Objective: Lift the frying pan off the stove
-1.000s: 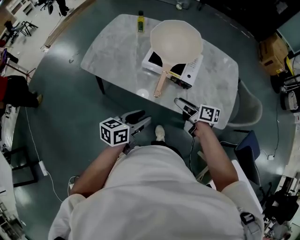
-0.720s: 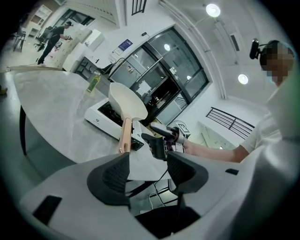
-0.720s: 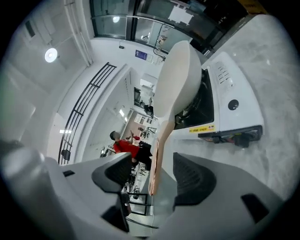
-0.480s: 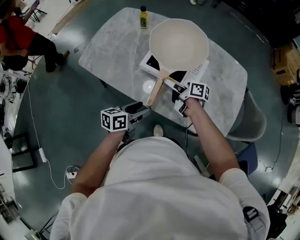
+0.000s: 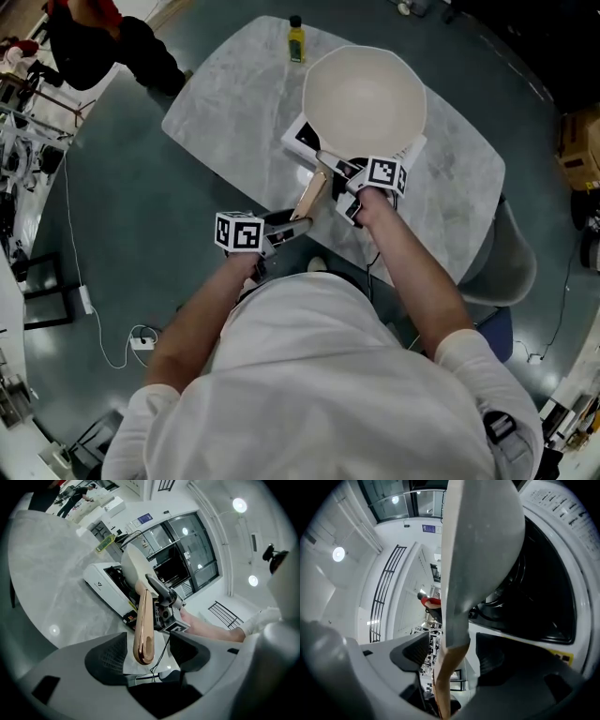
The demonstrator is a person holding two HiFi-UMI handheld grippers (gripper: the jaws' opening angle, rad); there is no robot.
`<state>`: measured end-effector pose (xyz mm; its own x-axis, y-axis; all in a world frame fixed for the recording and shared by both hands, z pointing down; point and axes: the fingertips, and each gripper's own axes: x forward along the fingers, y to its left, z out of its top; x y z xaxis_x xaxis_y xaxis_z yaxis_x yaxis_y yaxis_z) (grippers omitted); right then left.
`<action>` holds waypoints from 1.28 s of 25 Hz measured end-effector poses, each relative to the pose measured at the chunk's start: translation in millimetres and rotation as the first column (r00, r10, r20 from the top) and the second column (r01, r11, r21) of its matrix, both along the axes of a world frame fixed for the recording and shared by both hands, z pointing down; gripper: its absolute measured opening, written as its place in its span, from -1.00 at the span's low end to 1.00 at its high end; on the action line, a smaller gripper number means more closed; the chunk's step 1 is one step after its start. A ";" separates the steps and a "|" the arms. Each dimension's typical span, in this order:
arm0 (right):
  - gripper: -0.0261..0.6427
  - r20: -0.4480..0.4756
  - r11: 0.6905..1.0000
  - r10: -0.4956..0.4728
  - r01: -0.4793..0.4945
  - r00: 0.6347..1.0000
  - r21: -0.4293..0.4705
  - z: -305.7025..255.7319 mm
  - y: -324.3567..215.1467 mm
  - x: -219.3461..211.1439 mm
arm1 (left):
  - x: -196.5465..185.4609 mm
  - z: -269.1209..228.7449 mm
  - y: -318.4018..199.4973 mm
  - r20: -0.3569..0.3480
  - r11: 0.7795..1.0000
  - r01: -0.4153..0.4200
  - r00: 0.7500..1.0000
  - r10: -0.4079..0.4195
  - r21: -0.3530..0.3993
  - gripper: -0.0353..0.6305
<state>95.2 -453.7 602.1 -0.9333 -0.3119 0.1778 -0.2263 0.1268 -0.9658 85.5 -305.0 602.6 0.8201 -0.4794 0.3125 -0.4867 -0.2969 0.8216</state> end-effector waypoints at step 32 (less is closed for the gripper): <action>-0.37 0.067 1.000 0.006 -0.007 0.998 0.026 -32.5 9.6 -3.3 | 15.4 -37.2 8.3 -0.143 0.999 0.011 0.990 -0.004 0.047 -0.50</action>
<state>91.8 -444.0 569.5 -0.9407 -0.3218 0.1071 -0.1626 0.1508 -0.9751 100.9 -296.7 565.5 0.8507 -0.4975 0.1695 -0.3682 -0.3339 0.8677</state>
